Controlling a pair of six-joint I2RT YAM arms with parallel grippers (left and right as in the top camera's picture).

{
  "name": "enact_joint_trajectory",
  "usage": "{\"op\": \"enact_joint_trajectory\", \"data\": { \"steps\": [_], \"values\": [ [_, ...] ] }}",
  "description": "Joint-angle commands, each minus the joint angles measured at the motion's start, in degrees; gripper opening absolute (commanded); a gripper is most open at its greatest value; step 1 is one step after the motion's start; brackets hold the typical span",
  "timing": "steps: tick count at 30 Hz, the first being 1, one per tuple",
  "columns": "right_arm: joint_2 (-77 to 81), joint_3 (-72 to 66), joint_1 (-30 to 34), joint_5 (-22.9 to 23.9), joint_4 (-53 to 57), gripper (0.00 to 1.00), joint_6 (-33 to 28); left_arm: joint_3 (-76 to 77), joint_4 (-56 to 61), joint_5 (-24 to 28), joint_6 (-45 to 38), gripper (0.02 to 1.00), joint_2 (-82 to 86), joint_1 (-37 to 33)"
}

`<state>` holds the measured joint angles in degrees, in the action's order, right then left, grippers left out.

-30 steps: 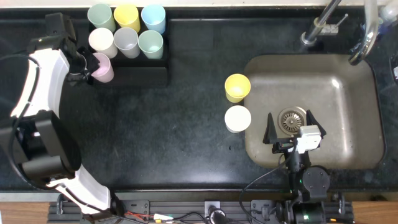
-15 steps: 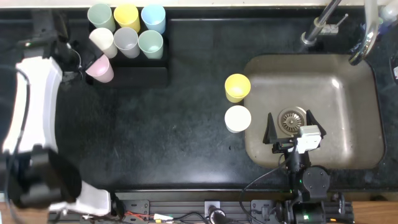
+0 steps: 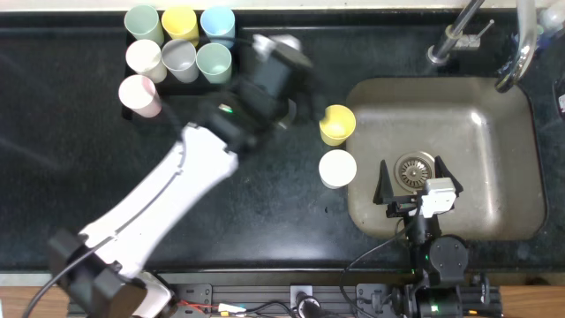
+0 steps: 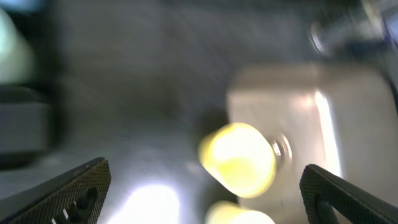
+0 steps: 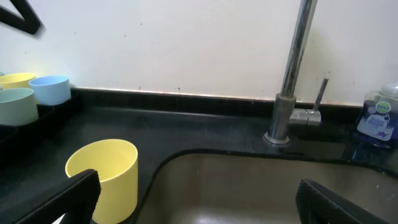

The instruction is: Store Cups

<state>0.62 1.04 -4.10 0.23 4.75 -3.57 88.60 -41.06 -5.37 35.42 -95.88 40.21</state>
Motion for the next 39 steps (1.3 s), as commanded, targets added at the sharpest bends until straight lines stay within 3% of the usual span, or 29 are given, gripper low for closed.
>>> {"op": "enact_joint_trajectory", "data": {
  "steps": [1,4,22,26,31,32,34,35,36,37,39],
  "values": [
    [-0.4,-0.8,0.4,-0.2,-0.4,0.996,0.4,0.6,-0.3,2.6,-0.9,1.0,-4.4,2.6],
    [-0.4,-0.8,0.4,-0.2,-0.3,0.998,0.4,0.6,-0.7,5.5,-0.9,1.0,-7.2,2.9],
    [-0.4,-0.8,0.4,-0.2,-0.3,0.998,0.4,0.6,-1.2,7.2,0.7,0.993,-15.1,2.5],
    [-0.4,-0.8,0.4,-0.2,-0.3,0.996,0.4,0.6,0.5,7.2,0.7,0.915,-15.6,2.2],
    [-0.4,-0.8,0.4,-0.2,-0.4,0.998,0.4,0.6,0.7,7.0,1.4,0.912,-16.6,1.4],
    [-0.4,-0.8,0.4,-0.2,-0.3,0.996,0.4,0.6,0.8,7.0,1.8,0.882,-17.0,1.2],
    [-0.4,-0.8,0.4,-0.2,-0.4,1.0,0.4,0.6,0.9,7.2,2.4,0.658,-17.4,1.0],
    [-0.4,-0.8,0.4,-0.2,-0.4,0.998,0.4,0.6,1.0,7.3,2.4,0.325,-17.4,1.0],
    [-0.4,-0.8,0.4,-0.2,-0.3,0.998,0.4,0.6,1.0,7.3,2.4,0.139,-17.4,1.0],
    [-0.4,-0.8,0.4,-0.2,-0.4,1.0,0.4,0.6,1.2,7.3,2.4,0.066,-17.4,1.0],
    [-0.4,-0.8,0.4,-0.2,-0.4,0.998,0.4,1.0,1.4,7.5,2.4,0.036,-17.3,1.0]
  ]
}}
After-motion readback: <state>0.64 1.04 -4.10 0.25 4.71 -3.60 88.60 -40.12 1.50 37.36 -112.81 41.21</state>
